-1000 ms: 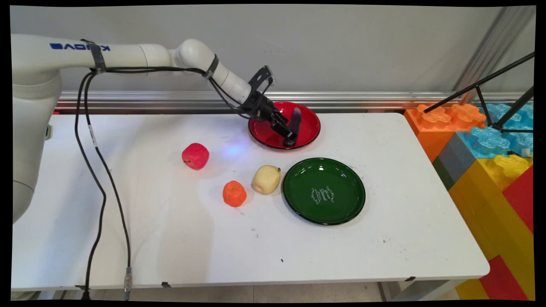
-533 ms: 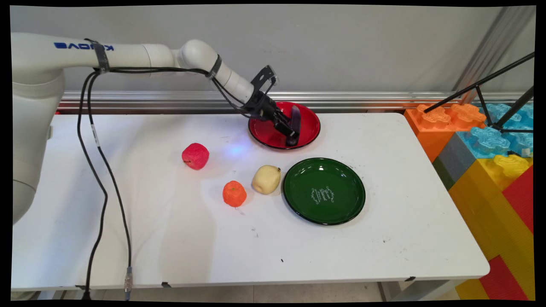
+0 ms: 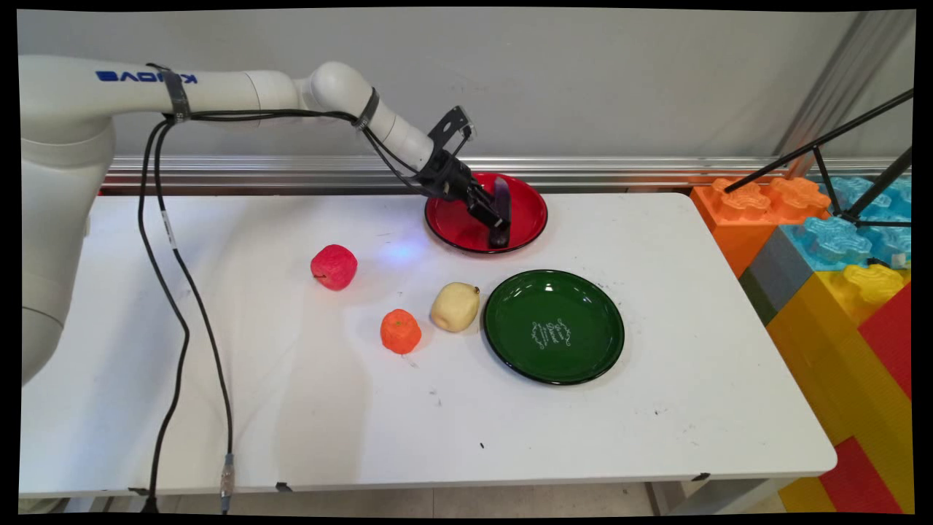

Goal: Pick up the eggplant from the red plate

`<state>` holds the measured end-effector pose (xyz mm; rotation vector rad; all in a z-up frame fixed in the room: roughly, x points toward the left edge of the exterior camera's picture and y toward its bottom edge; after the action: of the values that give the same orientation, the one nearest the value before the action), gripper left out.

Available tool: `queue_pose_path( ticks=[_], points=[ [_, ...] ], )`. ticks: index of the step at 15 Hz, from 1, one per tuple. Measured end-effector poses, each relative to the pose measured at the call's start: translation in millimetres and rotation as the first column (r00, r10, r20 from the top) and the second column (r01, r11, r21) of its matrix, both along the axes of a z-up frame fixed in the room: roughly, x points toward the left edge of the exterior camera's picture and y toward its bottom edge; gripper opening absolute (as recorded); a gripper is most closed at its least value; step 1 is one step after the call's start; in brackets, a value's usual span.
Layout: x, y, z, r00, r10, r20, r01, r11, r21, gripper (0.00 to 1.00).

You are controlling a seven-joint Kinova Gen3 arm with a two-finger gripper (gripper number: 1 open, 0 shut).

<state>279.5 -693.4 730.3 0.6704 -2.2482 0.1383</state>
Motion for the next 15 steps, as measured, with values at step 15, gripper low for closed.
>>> queue_pose_path(
  ticks=[15],
  points=[
    [18.6, 6.7, 14.9, 1.000, -0.001, 0.019, 0.001, 1.000, -0.007, 1.00]
  ],
)
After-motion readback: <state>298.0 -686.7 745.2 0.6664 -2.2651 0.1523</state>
